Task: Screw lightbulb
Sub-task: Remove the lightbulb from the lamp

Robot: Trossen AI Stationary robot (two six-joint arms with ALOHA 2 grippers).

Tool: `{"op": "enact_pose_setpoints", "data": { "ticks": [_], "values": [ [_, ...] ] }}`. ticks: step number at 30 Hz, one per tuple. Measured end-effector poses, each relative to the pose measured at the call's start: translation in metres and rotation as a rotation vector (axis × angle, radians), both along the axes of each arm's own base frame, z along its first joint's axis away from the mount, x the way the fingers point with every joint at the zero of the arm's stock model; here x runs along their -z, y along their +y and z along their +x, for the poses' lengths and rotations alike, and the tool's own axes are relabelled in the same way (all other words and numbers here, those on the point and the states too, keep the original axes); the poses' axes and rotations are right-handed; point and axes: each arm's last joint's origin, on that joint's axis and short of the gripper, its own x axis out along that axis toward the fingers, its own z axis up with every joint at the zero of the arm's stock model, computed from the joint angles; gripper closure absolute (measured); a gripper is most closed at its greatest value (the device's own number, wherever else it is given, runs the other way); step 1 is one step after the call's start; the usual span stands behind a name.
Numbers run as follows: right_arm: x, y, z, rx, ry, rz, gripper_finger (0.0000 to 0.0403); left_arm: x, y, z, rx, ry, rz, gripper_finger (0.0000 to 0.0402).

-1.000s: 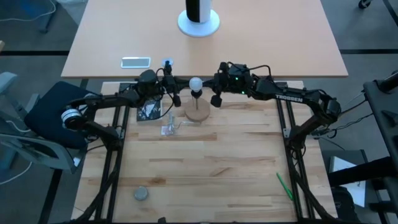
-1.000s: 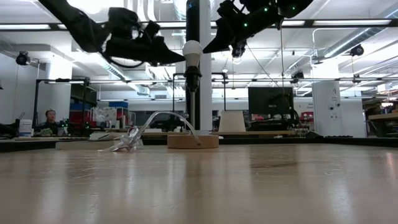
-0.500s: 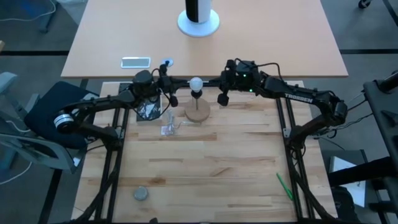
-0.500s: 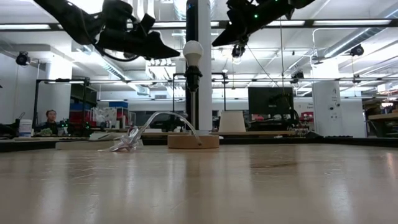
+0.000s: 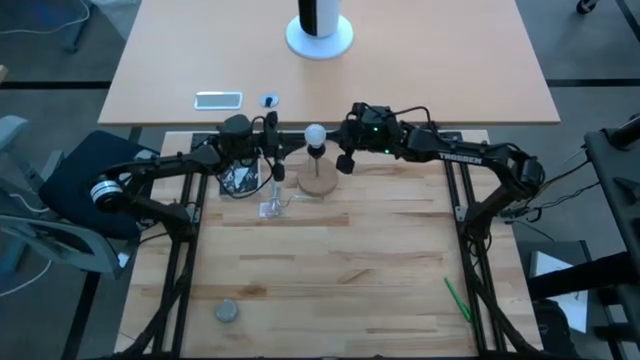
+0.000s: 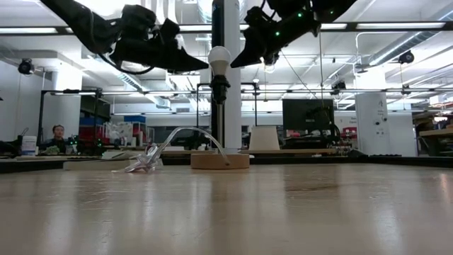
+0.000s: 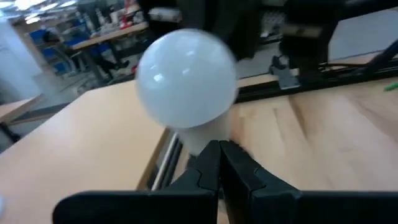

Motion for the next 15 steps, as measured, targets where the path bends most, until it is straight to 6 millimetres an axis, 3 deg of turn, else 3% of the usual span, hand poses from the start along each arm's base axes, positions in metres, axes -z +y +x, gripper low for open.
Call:
{"op": "enact_pose_setpoints", "data": {
  "ticks": [15],
  "values": [
    [-0.014,0.008,-0.008,-0.11,-0.033,0.003,0.0403,-0.013,0.006,-0.001,-0.154,-0.089,0.119,0.0401]
  ]
}}
